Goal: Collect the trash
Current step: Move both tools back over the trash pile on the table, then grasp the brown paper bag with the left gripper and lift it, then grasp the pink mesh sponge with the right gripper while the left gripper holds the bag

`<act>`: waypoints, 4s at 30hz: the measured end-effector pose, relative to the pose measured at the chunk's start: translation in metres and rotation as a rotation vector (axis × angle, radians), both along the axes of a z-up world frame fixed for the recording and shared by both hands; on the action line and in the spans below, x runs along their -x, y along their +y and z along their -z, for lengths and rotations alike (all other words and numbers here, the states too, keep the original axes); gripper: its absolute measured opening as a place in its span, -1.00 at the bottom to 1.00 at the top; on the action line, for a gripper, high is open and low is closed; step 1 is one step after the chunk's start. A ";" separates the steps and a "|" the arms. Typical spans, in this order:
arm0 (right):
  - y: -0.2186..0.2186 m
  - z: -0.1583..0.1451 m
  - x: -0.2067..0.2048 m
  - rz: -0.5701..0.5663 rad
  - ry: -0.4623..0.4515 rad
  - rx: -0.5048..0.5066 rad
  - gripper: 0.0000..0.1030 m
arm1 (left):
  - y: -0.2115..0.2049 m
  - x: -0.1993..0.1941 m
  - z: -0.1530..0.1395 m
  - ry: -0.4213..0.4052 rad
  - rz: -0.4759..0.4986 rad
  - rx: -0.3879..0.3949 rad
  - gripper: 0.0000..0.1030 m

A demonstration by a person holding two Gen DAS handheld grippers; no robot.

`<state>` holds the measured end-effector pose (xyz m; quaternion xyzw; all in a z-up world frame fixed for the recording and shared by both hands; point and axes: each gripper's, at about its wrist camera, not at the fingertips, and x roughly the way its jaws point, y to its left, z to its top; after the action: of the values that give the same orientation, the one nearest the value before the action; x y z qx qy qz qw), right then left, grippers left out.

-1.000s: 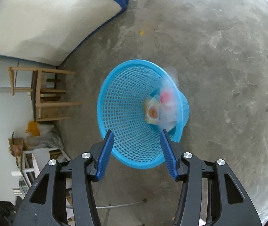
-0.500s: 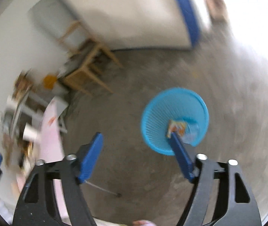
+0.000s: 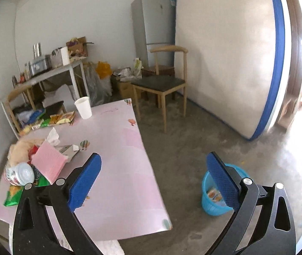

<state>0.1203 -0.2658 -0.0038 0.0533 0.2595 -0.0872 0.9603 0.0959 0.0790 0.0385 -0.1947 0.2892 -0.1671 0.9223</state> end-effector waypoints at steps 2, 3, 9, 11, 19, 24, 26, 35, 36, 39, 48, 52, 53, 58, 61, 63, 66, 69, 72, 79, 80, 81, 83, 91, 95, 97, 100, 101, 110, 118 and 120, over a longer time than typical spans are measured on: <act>0.022 -0.002 -0.007 -0.049 0.002 -0.023 0.85 | 0.036 0.000 0.002 0.044 -0.087 0.016 0.51; 0.027 -0.005 -0.010 -0.068 0.000 -0.029 0.85 | 0.049 0.001 0.003 0.054 -0.108 0.021 0.51; 0.074 -0.030 -0.024 -0.282 -0.061 -0.062 0.85 | 0.100 0.001 0.010 0.075 -0.107 0.051 0.51; 0.093 -0.033 -0.043 -0.391 -0.055 -0.093 0.85 | 0.108 -0.009 0.015 0.096 -0.077 0.070 0.51; 0.160 -0.028 -0.185 -0.848 0.070 0.012 0.85 | 0.114 -0.099 0.018 0.198 0.084 0.006 0.52; 0.183 -0.020 -0.243 -0.990 0.239 0.061 0.79 | 0.108 -0.180 0.019 0.379 0.227 -0.114 0.52; 0.183 -0.016 -0.245 -1.022 0.255 0.046 0.79 | 0.108 -0.202 0.026 0.430 0.263 -0.100 0.52; 0.194 0.020 -0.238 -1.067 0.518 0.061 0.78 | 0.096 -0.231 0.052 0.651 0.325 -0.075 0.50; 0.193 0.023 -0.236 -1.057 0.544 0.065 0.78 | 0.093 -0.230 0.051 0.663 0.323 -0.071 0.50; 0.195 0.030 -0.225 -1.022 0.599 0.118 0.78 | 0.080 -0.230 0.047 0.686 0.341 -0.094 0.51; 0.212 0.032 -0.197 -0.948 0.526 0.266 0.81 | 0.021 -0.216 0.013 0.598 0.341 -0.245 0.64; 0.215 0.046 -0.201 -0.920 0.572 0.261 0.81 | 0.008 -0.223 0.030 0.628 0.301 -0.298 0.64; 0.214 0.048 -0.203 -0.912 0.582 0.246 0.81 | 0.006 -0.225 0.037 0.645 0.292 -0.293 0.64; 0.216 0.064 -0.212 -0.905 0.619 0.245 0.81 | 0.000 -0.230 0.061 0.732 0.265 -0.388 0.64; 0.221 0.069 -0.218 -0.925 0.647 0.263 0.81 | -0.002 -0.229 0.069 0.785 0.288 -0.418 0.64; 0.226 0.069 -0.219 -0.940 0.665 0.266 0.81 | -0.001 -0.228 0.072 0.807 0.280 -0.423 0.59; 0.235 0.068 -0.217 -0.950 0.667 0.308 0.81 | 0.004 -0.227 0.072 0.813 0.253 -0.414 0.37; 0.237 0.070 -0.218 -0.913 0.692 0.327 0.76 | 0.011 -0.222 0.070 0.808 0.226 -0.403 0.11; 0.236 0.072 -0.219 -0.886 0.705 0.328 0.73 | 0.017 -0.218 0.068 0.800 0.195 -0.387 -0.20; 0.232 0.074 -0.217 -0.850 0.706 0.368 0.66 | 0.007 -0.203 0.066 0.757 0.212 -0.433 -0.68; 0.229 0.070 -0.216 -0.837 0.696 0.358 0.64 | 0.005 -0.200 0.064 0.744 0.216 -0.438 -0.74; 0.225 0.067 -0.215 -0.820 0.686 0.348 0.61 | 0.004 -0.199 0.063 0.735 0.219 -0.437 -0.80; 0.217 0.060 -0.211 -0.780 0.683 0.323 0.53 | 0.004 -0.198 0.059 0.727 0.219 -0.419 -0.86; 0.171 0.040 -0.178 -0.663 0.691 0.243 0.56 | -0.005 -0.199 0.037 0.670 0.249 -0.398 -0.94; 0.169 0.056 -0.162 -0.728 0.745 0.261 0.68 | -0.007 -0.203 0.020 0.633 0.240 -0.406 -0.95; 0.173 0.065 -0.157 -0.790 0.753 0.282 0.73 | -0.005 -0.203 0.015 0.619 0.230 -0.413 -0.95; 0.180 0.082 -0.157 -0.887 0.788 0.325 0.79 | 0.000 -0.202 0.013 0.629 0.210 -0.392 -0.95; 0.182 0.086 -0.158 -0.913 0.786 0.348 0.80 | 0.002 -0.201 0.015 0.643 0.202 -0.378 -0.95; 0.186 0.106 -0.183 -0.967 0.797 0.415 0.84 | 0.007 -0.189 0.019 0.648 0.151 -0.343 -0.95; 0.194 0.124 -0.203 -0.983 0.848 0.407 0.70 | 0.012 -0.196 0.022 0.651 0.122 -0.309 -0.95; 0.192 0.124 -0.213 -0.957 0.866 0.377 0.51 | 0.012 -0.197 0.019 0.646 0.124 -0.309 -0.95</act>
<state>0.3335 -0.0736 -0.1283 -0.2760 0.5967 0.2909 0.6951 0.2928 0.0906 0.0195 -0.0779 0.5986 -0.1072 0.7900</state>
